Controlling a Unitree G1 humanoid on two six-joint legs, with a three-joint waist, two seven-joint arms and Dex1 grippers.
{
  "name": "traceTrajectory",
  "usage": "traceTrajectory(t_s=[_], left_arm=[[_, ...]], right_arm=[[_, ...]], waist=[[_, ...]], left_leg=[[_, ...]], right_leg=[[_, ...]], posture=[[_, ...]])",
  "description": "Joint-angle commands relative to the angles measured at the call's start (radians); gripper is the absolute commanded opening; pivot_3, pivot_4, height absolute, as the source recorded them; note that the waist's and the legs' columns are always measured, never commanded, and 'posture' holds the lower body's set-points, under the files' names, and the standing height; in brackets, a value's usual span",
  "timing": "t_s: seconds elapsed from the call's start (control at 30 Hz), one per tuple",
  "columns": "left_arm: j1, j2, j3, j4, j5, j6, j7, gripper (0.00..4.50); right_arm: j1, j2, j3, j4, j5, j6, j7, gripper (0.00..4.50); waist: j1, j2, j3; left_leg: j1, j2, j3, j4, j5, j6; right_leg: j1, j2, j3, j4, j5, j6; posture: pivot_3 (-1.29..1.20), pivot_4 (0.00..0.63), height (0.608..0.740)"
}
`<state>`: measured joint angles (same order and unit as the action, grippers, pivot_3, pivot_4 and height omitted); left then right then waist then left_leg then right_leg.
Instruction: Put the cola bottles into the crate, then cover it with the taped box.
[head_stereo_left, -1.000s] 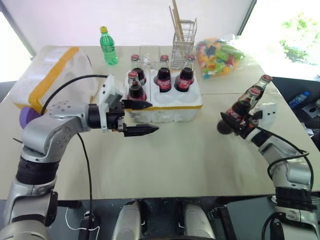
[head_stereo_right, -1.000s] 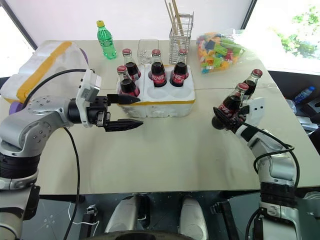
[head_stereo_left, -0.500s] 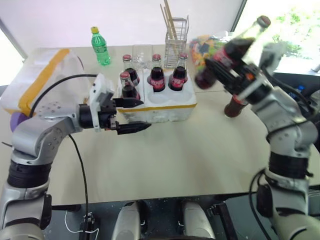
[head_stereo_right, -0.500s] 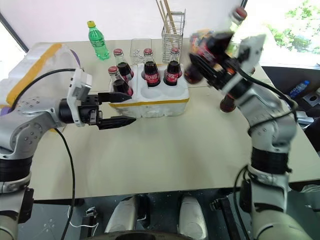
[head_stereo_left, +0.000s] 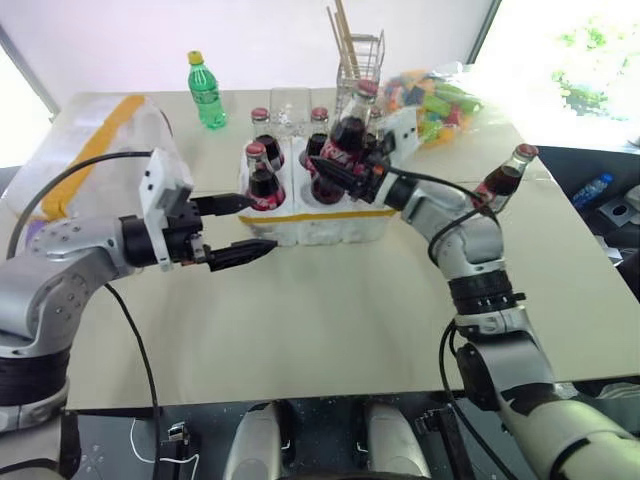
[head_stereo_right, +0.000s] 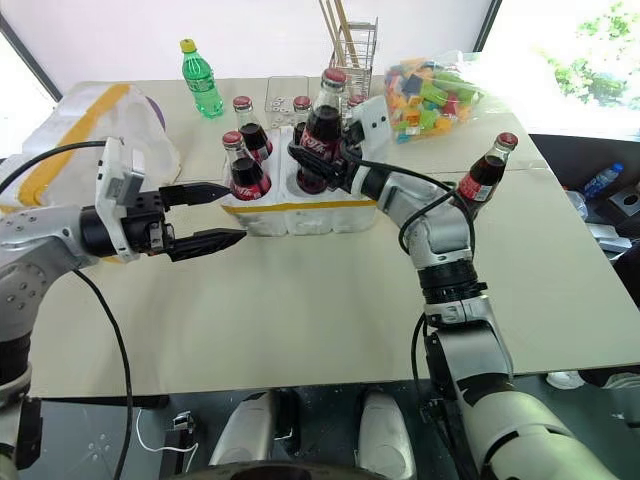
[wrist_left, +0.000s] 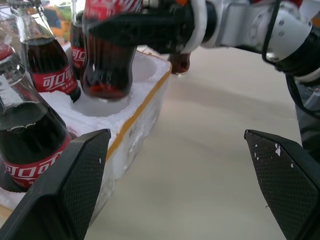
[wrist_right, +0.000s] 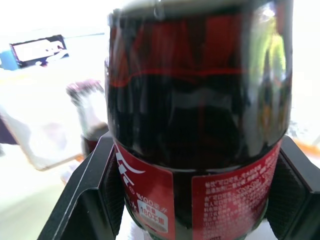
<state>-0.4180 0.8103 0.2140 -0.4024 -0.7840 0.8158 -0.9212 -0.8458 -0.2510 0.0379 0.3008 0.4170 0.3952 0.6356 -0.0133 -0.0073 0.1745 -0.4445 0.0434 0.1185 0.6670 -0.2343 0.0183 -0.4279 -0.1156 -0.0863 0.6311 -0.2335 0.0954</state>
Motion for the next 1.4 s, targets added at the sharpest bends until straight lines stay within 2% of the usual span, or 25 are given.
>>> traceTrajectory(t_s=[0.03,0.17,0.43,0.53,0.63,0.77,0.93,1.0,1.13,1.27,1.4], left_arm=[[0.005,0.006,0.031,-0.045,-0.030,0.004,0.029,4.50],[0.012,0.002,0.022,-0.046,-0.030,-0.004,0.044,4.50],[-0.013,-0.016,-0.008,-0.027,-0.018,-0.021,0.054,4.50],[-0.019,-0.018,-0.015,-0.024,-0.015,-0.024,0.053,4.50],[-0.020,-0.019,-0.021,-0.022,-0.011,-0.028,0.052,4.50],[-0.020,-0.017,-0.026,-0.019,-0.012,-0.033,0.046,4.50],[-0.023,-0.020,-0.038,-0.013,-0.016,-0.036,0.034,4.50],[-0.030,-0.029,-0.050,-0.009,-0.015,-0.036,0.032,4.50],[-0.050,-0.055,-0.087,0.007,-0.005,-0.044,0.024,4.50],[-0.088,-0.084,-0.137,0.033,0.015,-0.059,0.009,4.50],[-0.128,-0.111,-0.180,0.067,0.038,-0.079,-0.015,4.50]], right_arm=[[-0.038,0.025,0.003,-0.019,-0.008,-0.039,0.038,2.83],[-0.016,0.066,0.058,-0.011,-0.040,-0.035,0.075,2.83],[-0.104,0.098,0.095,0.247,-0.197,-0.098,0.037,2.83],[-0.136,0.106,0.078,0.306,-0.215,-0.102,0.025,4.35],[-0.143,0.110,0.062,0.310,-0.216,-0.108,0.024,4.44],[-0.090,0.082,0.038,0.185,-0.200,-0.064,0.015,4.44],[0.044,-0.005,-0.051,-0.137,-0.139,0.077,-0.029,4.44],[0.117,-0.073,-0.122,-0.312,-0.083,0.158,-0.034,4.44],[0.292,-0.208,-0.264,-0.528,-0.034,0.266,-0.067,4.44],[0.437,-0.273,-0.426,-0.581,0.011,0.333,-0.124,4.44],[0.533,-0.301,-0.505,-0.580,-0.042,0.288,-0.203,4.44]], waist=[[0.000,0.000,0.000],[-0.005,0.000,0.000],[-0.015,0.000,0.000],[-0.024,-0.001,-0.001],[-0.027,-0.001,-0.001],[-0.023,-0.001,-0.001],[0.002,0.000,0.000],[0.008,0.000,0.000],[0.015,-0.001,-0.001],[0.023,-0.001,-0.001],[0.020,-0.001,-0.001]], left_leg=[[0.000,0.000,0.000,0.000,0.000,0.000],[0.000,0.000,0.000,-0.001,0.000,0.000],[0.002,0.002,0.002,-0.001,0.001,-0.002],[0.003,0.002,0.001,-0.001,0.002,-0.004],[0.003,0.003,0.001,-0.001,0.002,-0.004],[0.002,0.003,0.001,-0.001,0.002,-0.004],[0.001,0.004,0.000,-0.001,0.002,-0.004],[0.001,0.003,0.000,-0.001,0.002,-0.004],[0.001,0.003,0.000,-0.001,0.002,-0.004],[0.002,0.001,0.000,-0.002,0.001,-0.002],[0.002,0.001,0.000,-0.002,-0.001,0.001]], right_leg=[[0.000,0.000,0.000,0.000,0.000,0.000],[0.000,0.001,0.000,0.000,0.000,0.000],[0.000,0.002,0.000,0.000,0.000,0.000],[0.000,0.002,0.000,0.001,0.000,0.000],[0.000,0.003,0.000,0.001,0.000,0.000],[0.000,0.002,0.000,0.001,0.000,0.000],[0.000,0.002,0.000,0.000,0.000,0.000],[0.000,0.001,0.000,0.000,0.000,0.000],[0.000,0.001,0.000,-0.001,0.000,0.000],[0.001,0.001,0.000,-0.001,0.000,-0.001],[0.001,0.002,0.000,0.000,0.000,-0.001]], posture=[[0.00,0.150,0.736],[0.00,0.150,0.736],[0.00,0.150,0.736],[0.00,0.150,0.736],[0.00,0.150,0.736],[0.00,0.150,0.736],[0.00,0.150,0.736],[0.00,0.150,0.736],[0.00,0.150,0.736],[0.00,0.150,0.736],[0.00,0.150,0.736]])
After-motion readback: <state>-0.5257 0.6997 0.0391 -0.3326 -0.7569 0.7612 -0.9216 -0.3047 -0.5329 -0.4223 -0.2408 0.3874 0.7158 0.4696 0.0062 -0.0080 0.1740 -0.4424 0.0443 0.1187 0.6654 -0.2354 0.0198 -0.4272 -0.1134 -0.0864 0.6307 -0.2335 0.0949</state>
